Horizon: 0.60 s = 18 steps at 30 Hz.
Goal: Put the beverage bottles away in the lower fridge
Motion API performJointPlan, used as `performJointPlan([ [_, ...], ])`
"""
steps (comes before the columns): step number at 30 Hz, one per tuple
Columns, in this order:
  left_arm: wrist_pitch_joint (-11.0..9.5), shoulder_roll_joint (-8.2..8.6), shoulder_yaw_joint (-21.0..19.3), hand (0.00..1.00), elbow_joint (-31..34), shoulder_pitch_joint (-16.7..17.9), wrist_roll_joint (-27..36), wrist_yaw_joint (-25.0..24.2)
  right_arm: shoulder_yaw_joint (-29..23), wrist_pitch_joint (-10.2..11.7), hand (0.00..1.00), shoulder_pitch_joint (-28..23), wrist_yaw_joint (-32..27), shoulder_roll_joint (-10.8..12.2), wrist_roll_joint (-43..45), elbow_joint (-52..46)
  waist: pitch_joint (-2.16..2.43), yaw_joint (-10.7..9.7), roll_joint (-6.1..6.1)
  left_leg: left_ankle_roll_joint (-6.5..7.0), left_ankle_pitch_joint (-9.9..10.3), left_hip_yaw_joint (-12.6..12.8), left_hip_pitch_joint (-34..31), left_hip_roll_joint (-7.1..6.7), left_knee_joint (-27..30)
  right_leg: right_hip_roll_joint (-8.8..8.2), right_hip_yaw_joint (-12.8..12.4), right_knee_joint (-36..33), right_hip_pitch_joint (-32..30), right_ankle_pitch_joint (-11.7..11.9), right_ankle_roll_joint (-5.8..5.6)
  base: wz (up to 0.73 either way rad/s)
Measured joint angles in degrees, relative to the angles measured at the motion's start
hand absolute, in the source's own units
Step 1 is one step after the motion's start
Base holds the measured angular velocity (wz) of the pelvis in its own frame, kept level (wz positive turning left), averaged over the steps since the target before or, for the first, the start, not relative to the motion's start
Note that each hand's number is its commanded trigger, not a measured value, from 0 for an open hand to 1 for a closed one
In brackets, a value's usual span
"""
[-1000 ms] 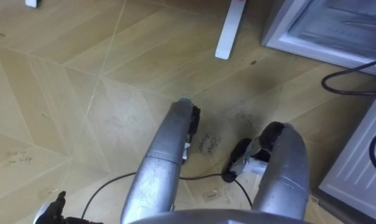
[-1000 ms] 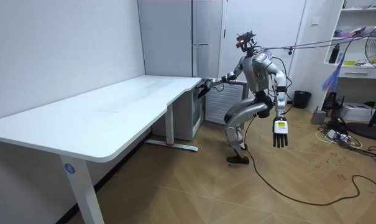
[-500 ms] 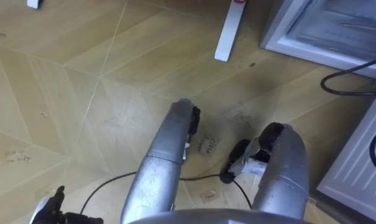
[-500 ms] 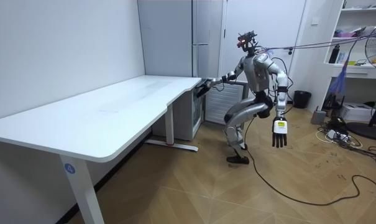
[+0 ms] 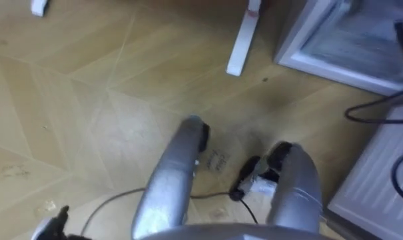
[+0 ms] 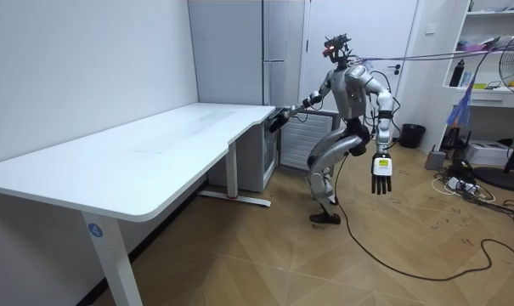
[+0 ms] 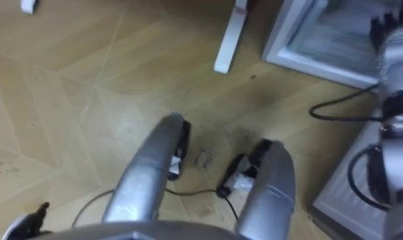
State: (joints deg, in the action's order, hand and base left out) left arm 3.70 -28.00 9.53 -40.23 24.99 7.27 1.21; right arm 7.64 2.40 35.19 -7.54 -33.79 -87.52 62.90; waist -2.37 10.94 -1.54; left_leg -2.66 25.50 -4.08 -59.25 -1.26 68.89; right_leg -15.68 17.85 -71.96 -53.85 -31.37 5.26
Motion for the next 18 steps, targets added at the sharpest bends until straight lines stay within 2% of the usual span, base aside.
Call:
performJointPlan([
  [3, 0.69, 0.15, 0.33, 0.00, -4.59, -2.40, 1.04, -1.31, 1.02, -1.83, 0.00, -1.96, 6.85, -0.05, 5.96, 3.70, -0.21, 0.06, -0.40, 0.37, -0.93, 0.00, 4.06, 0.61, -4.71, 1.39, 0.70, 5.70, 4.13, 1.95, -0.48, -0.11],
  [5, 0.99, 0.18, 0.21, 0.00, -6.12, -3.16, 1.05, -2.12, 1.18, -2.59, 0.00, -4.43, 10.61, -0.14, 10.61, 4.91, -0.15, -0.08, -0.51, 0.68, -1.20, -0.11, 6.59, 0.70, -7.32, 2.17, 1.34, 8.86, 7.03, 2.59, -1.12, 0.00],
  [8, 1.18, 0.40, 0.16, 0.00, -8.45, -4.89, 1.00, -3.07, 2.33, -4.37, 0.00, -7.36, 15.73, -0.17, 21.13, 9.32, -0.13, -0.66, -0.53, 1.24, -1.77, -0.01, 11.14, 0.82, -11.87, 2.97, 1.89, 14.29, 11.83, 3.97, -2.30, 0.00],
  [10, 1.16, 0.83, 0.15, 0.00, -9.53, -5.99, 1.43, -3.06, 2.99, -5.72, 0.00, -9.00, 17.87, -0.15, 24.80, 10.74, -0.09, -1.06, -0.48, 1.63, -2.17, 0.13, 13.67, 0.79, -14.47, 3.59, 1.86, 17.39, 14.40, 4.80, -3.20, 0.00],
  [12, 1.18, 1.91, 0.16, 0.00, -11.28, -8.01, 2.01, -3.02, 4.14, -6.35, 0.00, -12.23, 20.19, 0.14, 28.94, 11.81, -0.02, -1.60, -0.37, 2.16, -2.67, 0.27, 17.64, 0.59, -18.03, 3.97, 2.19, 21.36, 18.50, 5.82, -4.25, 0.02],
  [14, 0.73, 3.37, 0.19, 0.00, -13.54, -9.61, 2.05, -3.05, 4.66, -6.32, 0.00, -14.54, 21.42, 0.89, 32.70, 13.19, 0.29, -1.50, 0.07, 2.42, -2.84, 0.25, 20.79, 0.67, -20.41, 4.83, 2.22, 24.62, 21.73, 6.74, -5.07, -0.02],
  [16, 0.98, 5.25, 0.17, 0.00, -15.89, -11.10, 1.97, -3.08, 4.57, -6.28, 0.00, -17.62, 21.61, 2.93, 38.38, 13.50, 0.71, -2.21, 0.31, 2.73, -3.17, 0.30, 24.18, 0.58, -23.33, 5.35, 2.18, 27.71, 25.16, 7.60, -5.77, 0.00],
  [17, 0.97, 5.58, 0.17, 0.00, -16.06, -11.20, 1.90, -3.06, 4.55, -6.31, 0.00, -18.71, 21.61, 3.72, 39.57, 13.67, 0.80, -2.69, 0.20, 2.78, -3.28, 0.37, 25.10, 0.57, -24.07, 5.46, 2.14, 28.68, 26.06, 7.83, -5.88, 0.00],
  [18, 0.94, 6.37, -0.03, 0.00, -16.68, -11.42, 1.64, -3.01, 4.22, -6.35, 0.00, -20.60, 21.81, 5.51, 41.64, 13.55, 1.06, -3.00, 0.09, 2.77, -3.65, 0.37, 26.91, 0.65, -25.95, 5.88, 2.19, 30.72, 27.88, 8.42, -6.05, 0.00],
])
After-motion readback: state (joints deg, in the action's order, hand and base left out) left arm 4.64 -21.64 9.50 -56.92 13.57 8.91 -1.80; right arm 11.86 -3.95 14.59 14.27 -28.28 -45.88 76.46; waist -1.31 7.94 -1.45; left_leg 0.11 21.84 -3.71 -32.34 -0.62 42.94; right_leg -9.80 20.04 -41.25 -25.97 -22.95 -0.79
